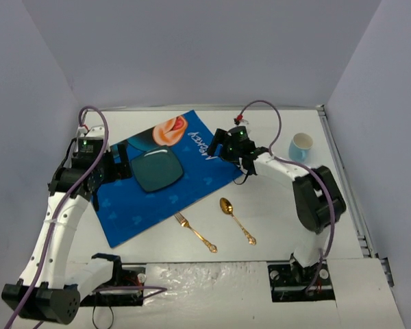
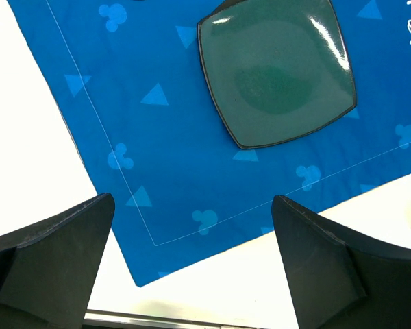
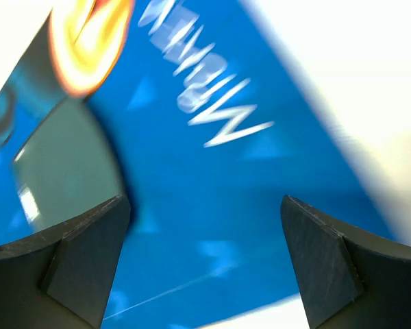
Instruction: Set the dinner table for one person
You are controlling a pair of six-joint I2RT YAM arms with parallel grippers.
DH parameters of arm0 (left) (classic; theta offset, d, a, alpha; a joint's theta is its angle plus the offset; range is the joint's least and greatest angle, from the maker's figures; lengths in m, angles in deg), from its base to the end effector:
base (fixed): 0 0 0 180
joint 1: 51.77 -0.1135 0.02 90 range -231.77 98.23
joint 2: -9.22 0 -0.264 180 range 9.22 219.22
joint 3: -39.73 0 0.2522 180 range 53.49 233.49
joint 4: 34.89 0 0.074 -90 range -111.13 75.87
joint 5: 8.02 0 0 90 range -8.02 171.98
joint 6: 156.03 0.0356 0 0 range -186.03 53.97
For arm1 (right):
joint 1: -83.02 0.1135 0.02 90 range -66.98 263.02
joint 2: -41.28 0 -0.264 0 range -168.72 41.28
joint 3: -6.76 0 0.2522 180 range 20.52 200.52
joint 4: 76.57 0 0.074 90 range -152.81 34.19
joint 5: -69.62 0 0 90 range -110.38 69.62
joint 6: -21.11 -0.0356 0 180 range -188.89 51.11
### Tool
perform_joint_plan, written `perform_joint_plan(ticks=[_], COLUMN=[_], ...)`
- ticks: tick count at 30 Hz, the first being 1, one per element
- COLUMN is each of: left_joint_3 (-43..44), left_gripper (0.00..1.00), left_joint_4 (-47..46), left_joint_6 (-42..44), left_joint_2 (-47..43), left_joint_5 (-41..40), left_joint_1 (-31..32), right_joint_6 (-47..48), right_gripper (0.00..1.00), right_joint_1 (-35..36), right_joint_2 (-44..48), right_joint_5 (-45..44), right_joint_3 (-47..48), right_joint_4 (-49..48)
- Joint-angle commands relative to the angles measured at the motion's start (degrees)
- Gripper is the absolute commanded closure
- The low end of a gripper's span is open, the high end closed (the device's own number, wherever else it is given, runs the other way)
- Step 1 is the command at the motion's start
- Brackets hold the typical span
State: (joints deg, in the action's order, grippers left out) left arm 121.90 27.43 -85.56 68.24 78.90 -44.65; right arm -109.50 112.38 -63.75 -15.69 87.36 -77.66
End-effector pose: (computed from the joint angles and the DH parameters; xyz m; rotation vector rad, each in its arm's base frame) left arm 0.1996 -0.0230 0.3698 -0.2730 2.2436 -0.1884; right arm 0.3634 0.2078 0.2208 0.1483 2.0782 0.8552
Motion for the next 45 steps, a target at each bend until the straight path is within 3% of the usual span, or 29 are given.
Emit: perform_joint_plan(ticks=[1, 4, 10, 18, 33, 45], left_joint_3=[-0.19, -0.47, -0.26, 0.06, -0.17, -0.38], left_gripper=[0.03, 0.03, 0.03, 0.03, 0.03, 0.03], left_joint_4=[-2.85, -3.3, -3.88, -4.52, -4.53, -4.17], left_joint_6=[0.94, 0.89, 0.9, 1.0, 1.18, 1.24], left_joint_2=[0.16, 0.76, 2.62, 3.93, 4.1, 3.64], left_joint_5=[0.15, 1.16, 2.64, 3.17, 4.67, 4.39], left_joint_1=[-0.17, -0.17, 0.0, 0.45, 0.97, 0.97], right_joint_6=[13.13, 16.44, 17.97, 22.14, 32.6, 36.44], right_gripper=[0.11, 0.11, 0.12, 0.14, 0.39, 0.46], right_joint_1=[-5.34, -9.61, -20.97, -31.78, -34.95, -36.47], right_joint_2=[14.18, 19.23, 26.07, 23.53, 14.63, 13.71], right_joint_5=[-18.3, -23.67, -24.79, -18.36, -10.56, -6.03], right_joint_3=[-0.96, -2.65, -7.15, -8.72, -8.74, -14.27], right_joint_4=[11.9, 16.97, 19.22, 17.21, 4.44, -5.41])
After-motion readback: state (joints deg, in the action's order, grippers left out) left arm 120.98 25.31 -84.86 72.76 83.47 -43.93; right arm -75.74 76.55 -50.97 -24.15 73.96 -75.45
